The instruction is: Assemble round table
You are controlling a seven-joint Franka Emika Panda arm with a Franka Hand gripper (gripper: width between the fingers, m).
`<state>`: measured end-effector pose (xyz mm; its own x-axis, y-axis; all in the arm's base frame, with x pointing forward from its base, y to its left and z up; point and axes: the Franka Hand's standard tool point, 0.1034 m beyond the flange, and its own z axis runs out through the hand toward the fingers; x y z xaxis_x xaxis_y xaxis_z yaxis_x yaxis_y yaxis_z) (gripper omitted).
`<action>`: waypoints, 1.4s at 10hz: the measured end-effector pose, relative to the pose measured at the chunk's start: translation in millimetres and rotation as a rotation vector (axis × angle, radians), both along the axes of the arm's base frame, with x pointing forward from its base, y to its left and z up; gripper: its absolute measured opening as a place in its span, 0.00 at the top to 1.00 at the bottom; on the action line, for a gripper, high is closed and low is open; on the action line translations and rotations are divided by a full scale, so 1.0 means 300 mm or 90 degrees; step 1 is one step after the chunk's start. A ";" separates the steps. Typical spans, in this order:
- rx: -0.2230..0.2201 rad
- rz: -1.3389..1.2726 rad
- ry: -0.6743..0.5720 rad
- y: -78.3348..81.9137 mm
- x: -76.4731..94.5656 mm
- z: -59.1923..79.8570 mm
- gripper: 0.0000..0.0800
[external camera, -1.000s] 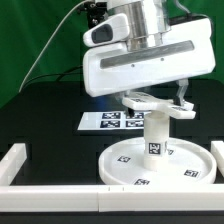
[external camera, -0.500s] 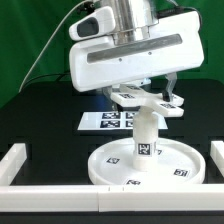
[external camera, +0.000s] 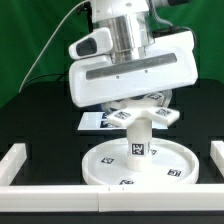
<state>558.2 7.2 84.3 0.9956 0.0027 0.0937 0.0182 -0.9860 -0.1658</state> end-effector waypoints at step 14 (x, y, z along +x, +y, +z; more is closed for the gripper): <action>-0.003 0.005 -0.012 -0.022 0.028 0.028 0.19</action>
Offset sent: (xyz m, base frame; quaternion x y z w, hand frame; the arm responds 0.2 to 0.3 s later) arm 0.0038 -0.0007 0.0061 0.0063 -0.0149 0.0026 0.9999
